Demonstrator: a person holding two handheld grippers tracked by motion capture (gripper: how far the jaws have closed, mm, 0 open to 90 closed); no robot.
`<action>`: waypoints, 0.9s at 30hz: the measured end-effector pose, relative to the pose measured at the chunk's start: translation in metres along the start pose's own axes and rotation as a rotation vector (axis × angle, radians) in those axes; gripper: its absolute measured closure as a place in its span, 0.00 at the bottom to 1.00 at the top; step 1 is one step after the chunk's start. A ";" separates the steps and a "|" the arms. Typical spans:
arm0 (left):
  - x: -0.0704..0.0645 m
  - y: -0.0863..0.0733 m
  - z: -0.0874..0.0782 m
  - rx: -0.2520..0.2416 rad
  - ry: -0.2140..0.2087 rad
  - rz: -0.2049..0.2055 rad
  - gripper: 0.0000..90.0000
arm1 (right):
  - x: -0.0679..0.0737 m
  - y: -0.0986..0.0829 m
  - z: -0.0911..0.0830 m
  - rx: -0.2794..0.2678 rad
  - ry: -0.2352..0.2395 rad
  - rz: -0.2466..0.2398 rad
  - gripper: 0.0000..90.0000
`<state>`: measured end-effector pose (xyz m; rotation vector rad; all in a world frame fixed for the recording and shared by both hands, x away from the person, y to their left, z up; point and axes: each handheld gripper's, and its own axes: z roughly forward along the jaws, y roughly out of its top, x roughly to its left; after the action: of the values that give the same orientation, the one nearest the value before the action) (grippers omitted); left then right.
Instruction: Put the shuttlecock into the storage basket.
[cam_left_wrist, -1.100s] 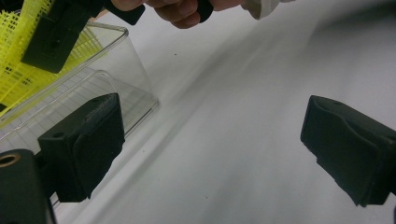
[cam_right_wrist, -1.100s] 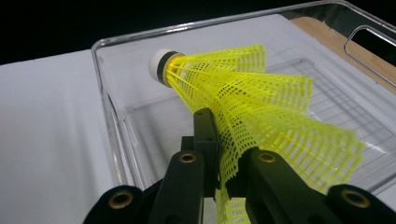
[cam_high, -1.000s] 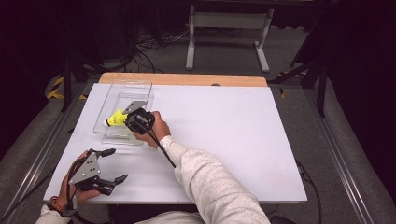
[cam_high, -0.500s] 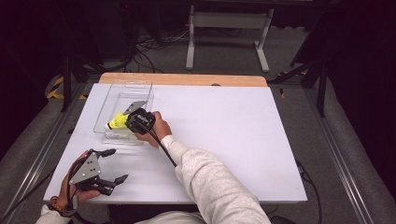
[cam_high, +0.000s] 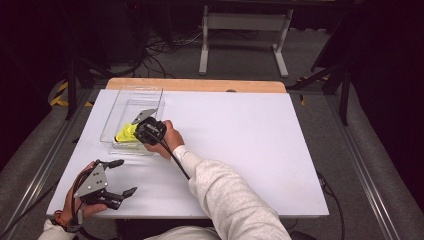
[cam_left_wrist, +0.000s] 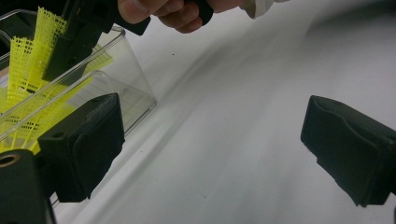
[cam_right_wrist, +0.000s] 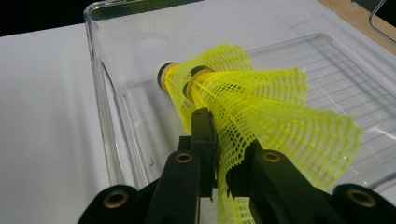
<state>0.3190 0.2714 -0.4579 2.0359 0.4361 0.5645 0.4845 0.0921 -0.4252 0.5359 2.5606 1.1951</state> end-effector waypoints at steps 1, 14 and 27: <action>0.000 0.000 0.000 0.000 0.001 0.000 0.08 | 0.000 0.000 0.000 0.001 0.001 -0.001 0.92; 0.000 0.000 0.001 0.002 0.002 -0.001 0.08 | 0.004 -0.003 -0.006 0.002 -0.003 -0.033 0.78; -0.001 0.000 0.002 0.008 0.002 0.003 0.08 | 0.008 -0.003 -0.019 -0.014 -0.031 -0.073 0.67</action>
<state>0.3195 0.2698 -0.4586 2.0443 0.4380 0.5675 0.4696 0.0808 -0.4164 0.4499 2.5212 1.1708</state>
